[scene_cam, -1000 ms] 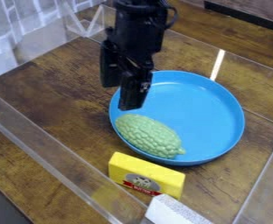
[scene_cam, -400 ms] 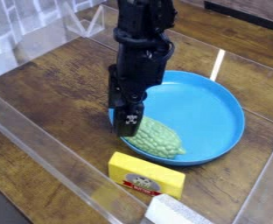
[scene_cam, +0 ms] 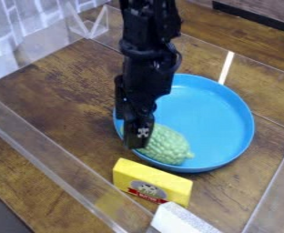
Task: Put the yellow block in the blue tray
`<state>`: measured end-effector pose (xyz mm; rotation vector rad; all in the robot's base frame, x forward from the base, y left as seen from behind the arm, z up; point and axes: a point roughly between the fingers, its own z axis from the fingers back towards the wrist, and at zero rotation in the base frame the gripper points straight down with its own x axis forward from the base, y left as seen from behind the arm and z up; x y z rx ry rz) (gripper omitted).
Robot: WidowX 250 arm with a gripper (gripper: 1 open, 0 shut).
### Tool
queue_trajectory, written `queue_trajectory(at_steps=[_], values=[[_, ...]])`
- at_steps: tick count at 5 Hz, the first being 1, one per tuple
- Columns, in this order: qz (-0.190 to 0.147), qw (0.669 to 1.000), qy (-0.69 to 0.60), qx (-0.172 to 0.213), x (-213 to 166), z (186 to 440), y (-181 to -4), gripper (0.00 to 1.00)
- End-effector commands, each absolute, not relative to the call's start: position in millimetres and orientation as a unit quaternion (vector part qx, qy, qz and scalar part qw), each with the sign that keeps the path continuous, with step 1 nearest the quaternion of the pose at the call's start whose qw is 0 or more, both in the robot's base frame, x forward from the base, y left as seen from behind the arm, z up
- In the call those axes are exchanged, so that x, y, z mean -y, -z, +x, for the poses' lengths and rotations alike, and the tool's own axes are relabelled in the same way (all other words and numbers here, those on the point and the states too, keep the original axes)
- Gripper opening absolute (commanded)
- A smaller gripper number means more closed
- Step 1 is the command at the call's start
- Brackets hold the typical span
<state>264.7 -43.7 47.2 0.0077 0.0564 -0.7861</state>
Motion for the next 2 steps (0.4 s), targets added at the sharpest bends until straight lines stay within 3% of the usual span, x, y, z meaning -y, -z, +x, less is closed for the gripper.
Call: queue_trajectory(at_steps=[1, 2], values=[[0.007, 0.917, 0.398, -0.013, 42.6, 273.2, -39.9, 1.0], [0.007, 0.911, 0.411, -0.017, 37.1, 278.7, -25.1, 1.0]])
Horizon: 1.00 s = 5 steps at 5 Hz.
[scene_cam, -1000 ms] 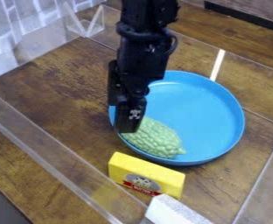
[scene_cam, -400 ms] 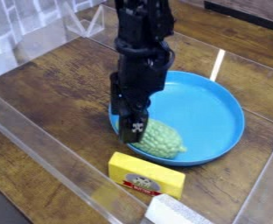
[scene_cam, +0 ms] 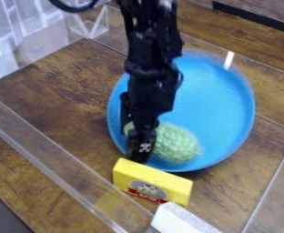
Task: Put the yellow block in the blue tray
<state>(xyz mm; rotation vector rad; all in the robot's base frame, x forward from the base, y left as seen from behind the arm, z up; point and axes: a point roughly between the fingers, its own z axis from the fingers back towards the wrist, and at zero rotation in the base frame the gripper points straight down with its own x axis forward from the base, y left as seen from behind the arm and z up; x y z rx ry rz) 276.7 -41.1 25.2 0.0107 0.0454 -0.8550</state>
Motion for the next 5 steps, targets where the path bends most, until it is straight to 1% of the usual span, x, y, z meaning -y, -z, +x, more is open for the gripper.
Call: queue_trajectory(at_steps=[1, 2, 3, 5], values=[[0.007, 0.92, 0.391, -0.021, 31.7, 285.4, -18.7, 1.0], [0.008, 0.92, 0.39, -0.028, 24.4, 288.2, -21.7, 0.0], [0.011, 0.918, 0.394, -0.034, 16.7, 291.6, -25.9, 0.0], [0.015, 0.92, 0.389, -0.052, 18.2, 289.3, -30.6, 0.0]])
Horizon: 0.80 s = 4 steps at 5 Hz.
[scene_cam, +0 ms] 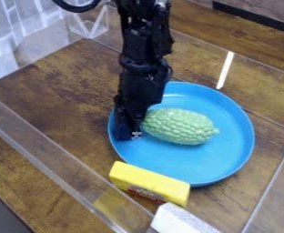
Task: Put the yellow block in the blue tray
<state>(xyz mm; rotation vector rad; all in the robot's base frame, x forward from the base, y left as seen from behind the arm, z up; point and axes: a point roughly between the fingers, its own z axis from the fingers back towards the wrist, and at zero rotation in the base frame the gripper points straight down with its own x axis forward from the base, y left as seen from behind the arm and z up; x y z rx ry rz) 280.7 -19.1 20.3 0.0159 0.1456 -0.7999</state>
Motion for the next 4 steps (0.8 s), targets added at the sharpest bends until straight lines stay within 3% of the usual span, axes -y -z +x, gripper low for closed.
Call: queue_trajectory(at_steps=[1, 3, 4], values=[[0.017, 0.911, 0.409, -0.059, 15.5, 294.0, -28.9, 0.0], [0.019, 0.884, 0.461, -0.07, -4.1, 304.9, -49.3, 0.0], [0.018, 0.887, 0.456, -0.072, 0.3, 309.1, -34.2, 1.0]])
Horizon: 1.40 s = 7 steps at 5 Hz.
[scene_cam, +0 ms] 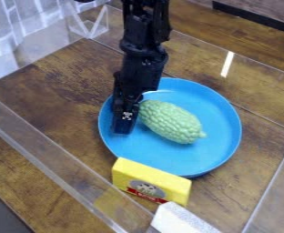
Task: Put the yellow block in the blue tray
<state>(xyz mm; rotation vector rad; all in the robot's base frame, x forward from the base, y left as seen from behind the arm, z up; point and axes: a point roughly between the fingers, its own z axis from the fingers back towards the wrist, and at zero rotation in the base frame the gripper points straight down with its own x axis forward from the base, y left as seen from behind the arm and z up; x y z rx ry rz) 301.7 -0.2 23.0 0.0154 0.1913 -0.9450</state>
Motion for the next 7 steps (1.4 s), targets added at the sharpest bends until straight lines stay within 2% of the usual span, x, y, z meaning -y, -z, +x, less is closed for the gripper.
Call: queue_trajectory(at_steps=[1, 2, 3, 4, 5, 6, 7], values=[[0.021, 0.886, 0.458, -0.068, -0.8, 305.5, -34.6, 1.0], [0.023, 0.886, 0.458, -0.064, -2.2, 302.1, -35.1, 1.0], [0.026, 0.878, 0.473, -0.06, -6.2, 300.6, -43.4, 0.0], [0.028, 0.871, 0.487, -0.057, -10.4, 298.4, -54.7, 0.0], [0.03, 0.875, 0.48, -0.056, 3.8, 292.9, -59.0, 0.0], [0.029, 0.875, 0.479, -0.055, 17.7, 287.2, -60.6, 1.0], [0.029, 0.877, 0.477, -0.053, 26.6, 284.0, -53.0, 1.0]])
